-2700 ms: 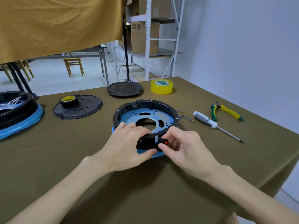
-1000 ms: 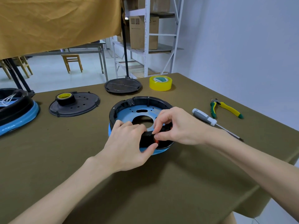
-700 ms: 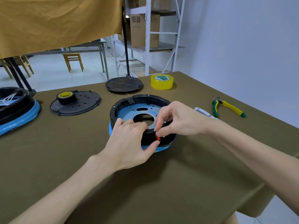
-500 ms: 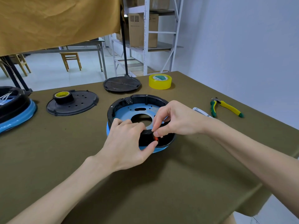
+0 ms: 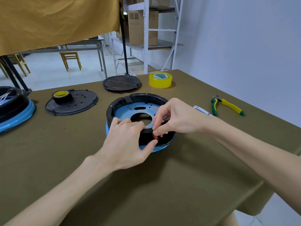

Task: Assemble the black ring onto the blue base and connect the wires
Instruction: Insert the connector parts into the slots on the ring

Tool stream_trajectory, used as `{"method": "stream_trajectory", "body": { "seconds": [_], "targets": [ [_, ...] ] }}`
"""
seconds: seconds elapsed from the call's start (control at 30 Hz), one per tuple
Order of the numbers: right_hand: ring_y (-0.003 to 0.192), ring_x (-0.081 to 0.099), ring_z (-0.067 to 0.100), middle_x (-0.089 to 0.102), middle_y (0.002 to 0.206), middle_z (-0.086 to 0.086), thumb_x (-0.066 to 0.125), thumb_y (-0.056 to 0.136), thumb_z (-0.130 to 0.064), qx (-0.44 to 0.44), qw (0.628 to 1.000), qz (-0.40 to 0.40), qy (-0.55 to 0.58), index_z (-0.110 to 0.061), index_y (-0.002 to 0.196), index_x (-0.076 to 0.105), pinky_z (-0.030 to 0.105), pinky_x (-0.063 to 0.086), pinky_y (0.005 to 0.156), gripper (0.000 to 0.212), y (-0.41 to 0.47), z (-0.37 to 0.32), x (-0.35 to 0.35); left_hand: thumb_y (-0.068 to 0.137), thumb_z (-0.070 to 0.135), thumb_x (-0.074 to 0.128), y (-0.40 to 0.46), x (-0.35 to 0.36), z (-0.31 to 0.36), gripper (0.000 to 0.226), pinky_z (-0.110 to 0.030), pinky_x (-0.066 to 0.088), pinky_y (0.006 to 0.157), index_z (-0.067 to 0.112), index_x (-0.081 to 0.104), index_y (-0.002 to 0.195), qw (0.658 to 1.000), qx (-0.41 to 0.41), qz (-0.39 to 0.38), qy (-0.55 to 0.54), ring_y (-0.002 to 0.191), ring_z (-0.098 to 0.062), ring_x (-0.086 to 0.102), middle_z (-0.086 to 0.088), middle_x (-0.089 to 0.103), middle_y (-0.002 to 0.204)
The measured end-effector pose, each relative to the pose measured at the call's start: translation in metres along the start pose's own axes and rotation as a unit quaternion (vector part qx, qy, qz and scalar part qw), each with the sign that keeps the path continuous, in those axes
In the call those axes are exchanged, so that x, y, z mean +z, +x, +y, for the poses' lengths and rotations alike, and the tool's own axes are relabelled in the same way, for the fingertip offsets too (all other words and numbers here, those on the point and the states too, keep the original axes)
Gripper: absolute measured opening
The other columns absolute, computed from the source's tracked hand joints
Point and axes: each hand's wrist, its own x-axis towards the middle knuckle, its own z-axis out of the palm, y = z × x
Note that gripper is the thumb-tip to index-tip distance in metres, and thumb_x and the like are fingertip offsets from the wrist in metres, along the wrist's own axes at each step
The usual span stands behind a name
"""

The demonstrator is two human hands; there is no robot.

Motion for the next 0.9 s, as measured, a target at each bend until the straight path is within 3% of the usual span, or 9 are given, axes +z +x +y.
{"method": "stream_trajectory", "body": {
  "seconds": [0.3,0.53,0.67,0.8,0.9],
  "targets": [
    [0.087,0.073,0.035,0.077,0.088,0.015,0.084,0.079,-0.004,0.001,1.0,0.02,0.014,-0.008,0.081,0.083,0.05,0.06,0.084,0.004,-0.003,0.001,0.004,0.088,0.07,0.041,0.0,-0.002,0.002,0.047,-0.037,0.036,0.07,0.028,0.054,0.074,1.0,0.003,0.0,0.001,0.058,-0.01,0.044,0.017,0.044,0.058],
    [0.081,0.073,0.021,0.078,0.084,0.002,0.084,0.079,-0.007,-0.022,0.999,0.021,-0.009,-0.012,0.087,0.082,0.031,0.061,0.078,0.009,-0.003,0.003,0.004,0.087,0.071,0.038,0.002,-0.003,0.002,0.048,-0.038,0.037,0.072,0.027,0.053,0.075,1.0,0.002,-0.016,0.011,0.06,-0.012,0.046,0.015,0.045,0.059],
    [0.088,0.07,0.013,0.075,0.09,-0.002,0.084,0.082,-0.01,-0.042,0.999,0.015,-0.026,-0.014,0.088,0.082,0.023,0.057,0.081,0.007,-0.006,0.004,0.004,0.086,0.073,0.034,0.003,-0.007,0.003,0.048,-0.039,0.039,0.075,0.029,0.05,0.075,0.999,0.0,-0.035,0.004,0.061,-0.012,0.047,0.014,0.045,0.06],
    [0.099,0.066,0.009,0.068,0.102,-0.007,0.087,0.077,-0.01,-0.053,0.997,-0.004,-0.055,-0.021,0.097,0.079,0.025,0.054,0.09,0.024,-0.014,0.007,0.002,0.085,0.075,0.03,0.003,-0.01,0.002,0.051,-0.039,0.04,0.079,0.029,0.052,0.078,0.998,-0.003,-0.061,0.003,0.064,-0.01,0.049,0.015,0.048,0.062],
    [0.095,0.064,0.009,0.065,0.103,-0.004,0.089,0.076,-0.011,-0.067,0.996,0.011,-0.059,-0.021,0.099,0.077,0.024,0.053,0.086,0.028,-0.018,0.009,0.005,0.085,0.077,0.028,0.004,-0.01,-0.001,0.053,-0.038,0.039,0.079,0.03,0.054,0.08,0.997,-0.006,-0.076,0.001,0.067,-0.009,0.05,0.014,0.05,0.064]
  ]
}}
